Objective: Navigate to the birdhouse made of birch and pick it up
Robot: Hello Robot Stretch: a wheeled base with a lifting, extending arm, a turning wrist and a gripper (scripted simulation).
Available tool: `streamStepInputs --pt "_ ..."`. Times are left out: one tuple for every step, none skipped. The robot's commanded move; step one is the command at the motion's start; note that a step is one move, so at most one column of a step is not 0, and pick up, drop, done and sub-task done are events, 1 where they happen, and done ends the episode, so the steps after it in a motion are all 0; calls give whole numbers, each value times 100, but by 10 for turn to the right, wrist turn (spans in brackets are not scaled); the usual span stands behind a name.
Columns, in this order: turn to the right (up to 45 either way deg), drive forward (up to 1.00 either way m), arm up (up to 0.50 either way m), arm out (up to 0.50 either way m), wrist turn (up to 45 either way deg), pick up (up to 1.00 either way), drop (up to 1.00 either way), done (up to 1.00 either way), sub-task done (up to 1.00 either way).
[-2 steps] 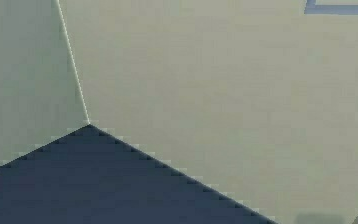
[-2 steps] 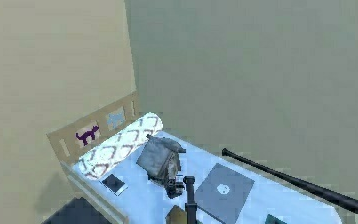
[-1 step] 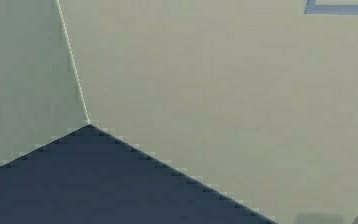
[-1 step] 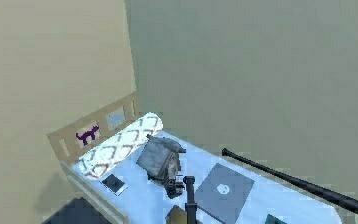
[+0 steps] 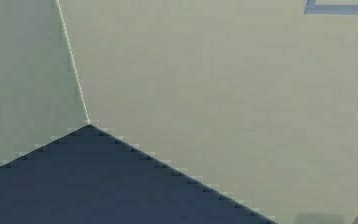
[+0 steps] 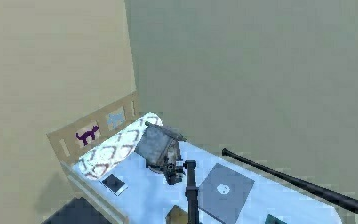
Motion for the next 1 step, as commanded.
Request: streamStepInputs --pt "0 0 0 0 0 0 0 100 0"
